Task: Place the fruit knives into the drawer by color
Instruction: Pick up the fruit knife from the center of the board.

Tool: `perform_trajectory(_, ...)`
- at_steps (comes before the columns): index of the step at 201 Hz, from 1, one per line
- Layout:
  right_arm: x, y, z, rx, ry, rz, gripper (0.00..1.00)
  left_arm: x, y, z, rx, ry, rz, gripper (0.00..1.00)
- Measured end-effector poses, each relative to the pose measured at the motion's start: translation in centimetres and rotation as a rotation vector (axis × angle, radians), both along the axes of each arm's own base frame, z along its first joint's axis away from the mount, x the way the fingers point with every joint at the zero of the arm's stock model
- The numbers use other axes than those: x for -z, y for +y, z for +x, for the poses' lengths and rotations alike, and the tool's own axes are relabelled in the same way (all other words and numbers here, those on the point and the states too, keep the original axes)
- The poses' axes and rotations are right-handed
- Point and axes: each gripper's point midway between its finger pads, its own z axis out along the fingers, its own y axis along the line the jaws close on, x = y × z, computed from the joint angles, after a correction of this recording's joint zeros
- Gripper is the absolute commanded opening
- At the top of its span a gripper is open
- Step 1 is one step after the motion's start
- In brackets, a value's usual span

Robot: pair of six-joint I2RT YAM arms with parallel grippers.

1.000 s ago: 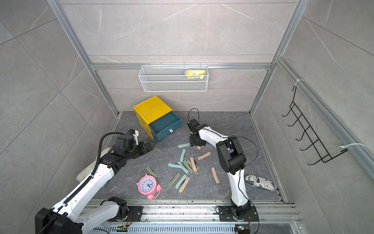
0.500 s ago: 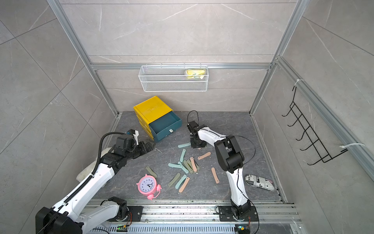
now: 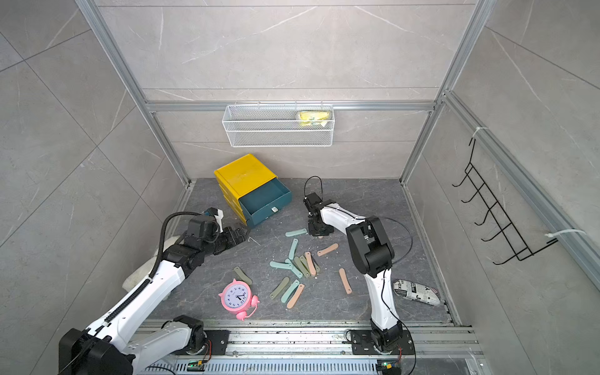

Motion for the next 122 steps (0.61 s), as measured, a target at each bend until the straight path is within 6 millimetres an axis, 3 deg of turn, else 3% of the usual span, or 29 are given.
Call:
perform_trajectory(54,-1.4,-0.7,-0.6,0.029,-0.040,0.037,0.13,0.3,0.1,-0.1,-0.001,0.006,0.003,0.99)
perform_trajectory(94,-5.8,-0.6,-0.5,0.052,-0.138,0.109,0.12,1.3,0.2,-0.4,-0.002,0.027,0.011,0.99)
perform_trajectory(122,-9.9,-0.3,-0.8,0.047,-0.223,0.170,0.12,1.4,0.2,-0.5,-0.003,0.030,0.012,0.99)
